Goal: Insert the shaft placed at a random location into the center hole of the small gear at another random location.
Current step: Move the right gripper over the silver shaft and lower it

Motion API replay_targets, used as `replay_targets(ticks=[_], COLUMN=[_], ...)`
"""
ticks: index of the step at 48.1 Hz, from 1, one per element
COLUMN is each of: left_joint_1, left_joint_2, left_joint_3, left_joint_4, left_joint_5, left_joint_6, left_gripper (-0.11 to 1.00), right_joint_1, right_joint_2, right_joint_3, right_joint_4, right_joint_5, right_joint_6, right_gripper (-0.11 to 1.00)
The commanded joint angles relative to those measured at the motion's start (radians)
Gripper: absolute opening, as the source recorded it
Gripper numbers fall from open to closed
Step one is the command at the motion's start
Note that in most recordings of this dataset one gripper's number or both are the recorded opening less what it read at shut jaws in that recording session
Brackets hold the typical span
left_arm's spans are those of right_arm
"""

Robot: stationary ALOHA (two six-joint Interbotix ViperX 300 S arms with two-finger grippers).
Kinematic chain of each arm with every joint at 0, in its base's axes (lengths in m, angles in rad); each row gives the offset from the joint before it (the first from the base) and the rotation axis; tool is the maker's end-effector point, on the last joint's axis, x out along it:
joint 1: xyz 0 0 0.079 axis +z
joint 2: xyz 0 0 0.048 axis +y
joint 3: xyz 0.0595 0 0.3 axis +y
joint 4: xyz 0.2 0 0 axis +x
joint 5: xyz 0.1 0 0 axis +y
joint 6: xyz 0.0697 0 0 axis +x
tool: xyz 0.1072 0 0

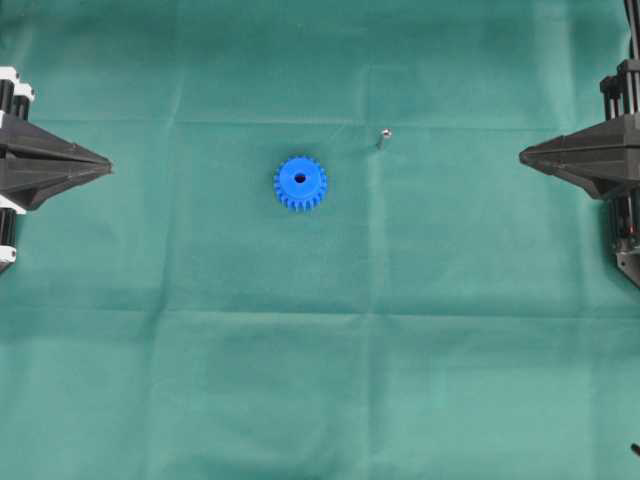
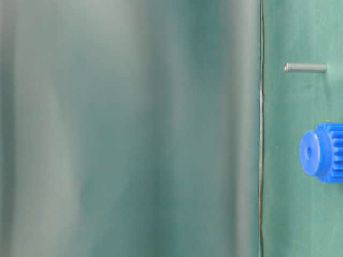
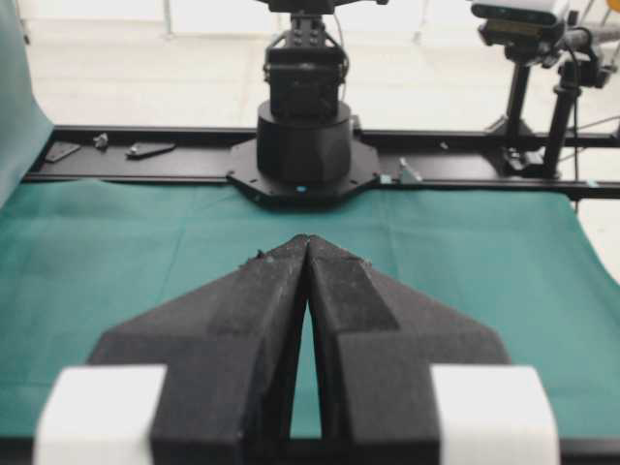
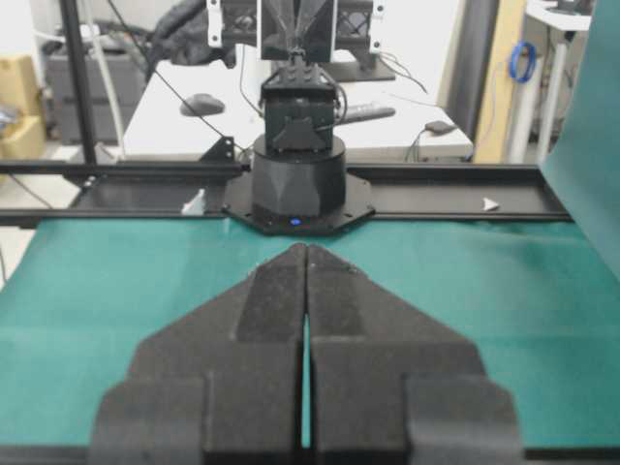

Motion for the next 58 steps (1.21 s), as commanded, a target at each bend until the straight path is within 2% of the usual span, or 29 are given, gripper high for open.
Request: replay_targets(ticks=[1, 16, 27, 32, 43, 45, 51, 58], left_joint_1=[-0.002, -0.003, -0.003, -0.003, -0.003, -0.003, -0.003, -0.003], left_joint_2=[0.005, 0.003, 0.003, 0.003, 0.003, 0.003, 0.003, 0.003], left_joint_3=[-0.031, -0.029, -0.029, -0.029, -0.029, -0.029, -0.029, -0.029], left_joint_4=[0.011, 0.011, 0.012, 0.012, 0.011, 0.011, 0.011, 0.012], left_joint_5=[-0.005, 0.008, 0.017, 0.021, 0.023, 0.023, 0.023, 0.025], left_joint_6=[-0.003, -0.005, -0.005, -0.005, -0.005, -0.005, -0.005, -0.005], left_gripper=[0.0, 0.0, 0.0, 0.0, 0.0, 0.0, 0.0, 0.0], right_joint_1=[-0.012, -0.081, -0.13, -0.149, -0.198, -0.207, -0.229, -0.236], right_joint_2=[0.017, 0.104, 0.252, 0.359, 0.611, 0.658, 0.795, 0.92], right_joint_3=[-0.014, -0.002, 0.003, -0.008, -0.061, -0.069, -0.094, -0.12], right_joint_4=[-0.005, -0.005, 0.003, 0.009, 0.017, 0.015, 0.017, 0.02], right_joint_5=[0.002, -0.081, -0.16, -0.189, -0.268, -0.287, -0.344, -0.396], right_joint_6=[0.002, 0.002, 0.005, 0.006, -0.006, -0.012, -0.021, -0.021], right_gripper=[0.01, 0.01, 0.02, 0.16, 0.82, 0.9, 0.84, 0.84])
